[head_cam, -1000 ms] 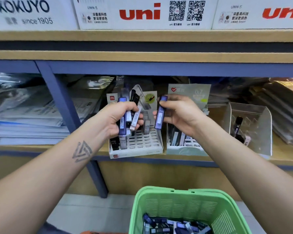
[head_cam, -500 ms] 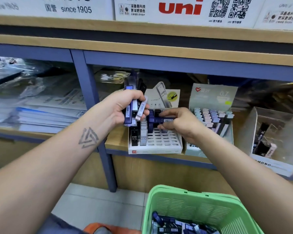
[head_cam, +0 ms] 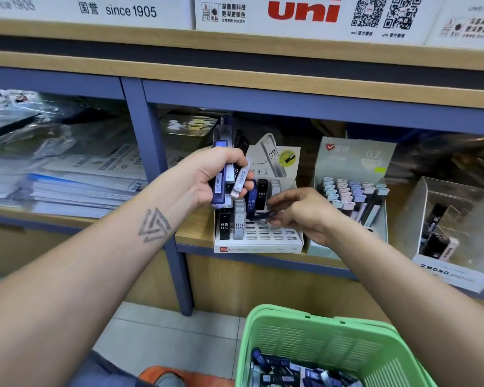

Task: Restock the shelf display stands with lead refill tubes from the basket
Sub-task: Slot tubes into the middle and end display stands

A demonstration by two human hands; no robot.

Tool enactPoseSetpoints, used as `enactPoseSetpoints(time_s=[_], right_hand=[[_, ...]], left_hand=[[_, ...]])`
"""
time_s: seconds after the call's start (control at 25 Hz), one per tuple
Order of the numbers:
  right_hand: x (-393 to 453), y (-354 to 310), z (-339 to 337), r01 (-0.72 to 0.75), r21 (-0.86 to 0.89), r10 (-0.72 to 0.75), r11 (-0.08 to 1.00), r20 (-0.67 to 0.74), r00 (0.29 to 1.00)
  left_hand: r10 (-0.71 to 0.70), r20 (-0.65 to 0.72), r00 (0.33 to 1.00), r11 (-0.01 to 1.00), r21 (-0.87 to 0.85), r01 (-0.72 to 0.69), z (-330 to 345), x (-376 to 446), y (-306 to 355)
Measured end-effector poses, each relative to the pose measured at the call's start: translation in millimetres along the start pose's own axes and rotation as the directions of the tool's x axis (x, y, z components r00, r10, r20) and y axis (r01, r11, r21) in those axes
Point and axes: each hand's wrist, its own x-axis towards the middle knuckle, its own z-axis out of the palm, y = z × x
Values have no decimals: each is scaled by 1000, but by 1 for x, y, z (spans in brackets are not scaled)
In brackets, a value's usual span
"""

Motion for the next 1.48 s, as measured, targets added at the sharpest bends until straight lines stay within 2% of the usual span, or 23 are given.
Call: enactPoseSetpoints(time_s=[0.2, 0.28, 0.36, 0.4, 0.44, 0.48, 0.52, 0.56, 0.6, 0.84, 0.88, 1.0, 1.08, 1.16, 1.24, 1.28, 1.36, 1.48], right_hand=[[-3, 5, 4, -67, 164, 65, 984, 16, 998], [-5, 8, 4, -103, 327, 116, 940, -19, 993], [-10, 17, 12, -146, 511, 173, 847, -6, 985], [-13, 25, 20, -139, 449, 171, 882, -31, 985], [-15, 34, 28, -106, 247, 130, 963, -79, 988], [-16, 41, 38, -64, -73, 56, 995, -117, 992], [-16, 46, 49, -21, -369, -32, 929, -138, 990], [-14, 47, 58, 10, -549, -112, 836, -153, 982], [-14, 44, 64, 25, -604, -156, 797, -167, 974], [-13, 35, 50, -46, -446, -65, 894, -231, 971], [-16, 32, 47, -44, -389, -50, 920, -230, 972], [-24, 21, 35, 22, -54, -29, 998, -133, 991], [-27, 11, 31, 76, 12, -75, 997, -69, 995], [-18, 8, 28, 169, -185, -192, 968, -117, 974], [-8, 7, 26, 253, -455, -373, 854, -195, 907], [-4, 8, 26, 295, -534, -461, 793, -208, 863], [3, 9, 29, 384, -564, -567, 731, -190, 801], [10, 13, 34, 455, -604, -643, 654, -126, 755]], left_hand=[[4, 2, 1000, 1000, -15, -4, 0, -2, 1], [1, 4, 1000, 1000, -18, 0, 1, -2, 1], [3, 5, 1000, 1000, -26, -3, 1, -3, 1], [3, 5, 1000, 999, -35, -3, 2, -4, 1], [4, 6, 1000, 999, -40, -3, 3, -5, 0], [6, 5, 1000, 999, -42, -6, 5, -5, 0], [10, 2, 1000, 999, -43, -10, 6, -5, 0], [12, 1, 1000, 999, -43, -12, 8, -6, 0], [13, 5, 1000, 999, -45, -13, 9, -6, 0], [16, 25, 1000, 997, -70, -14, 8, -8, 3], [17, 22, 1000, 997, -71, -15, 7, -8, 3], [15, 19, 1000, 997, -76, -14, 5, -8, 3], [13, 17, 1000, 997, -76, -12, 3, -7, 4], [12, 16, 1000, 997, -72, -11, 2, -6, 4], [18, 14, 1000, 997, -78, -17, 2, -5, 3], [22, 15, 1000, 996, -83, -21, 2, -4, 3], [23, 14, 1000, 996, -84, -22, 0, -3, 4], [20, 7, 1000, 997, -78, -19, -4, 0, 3]])
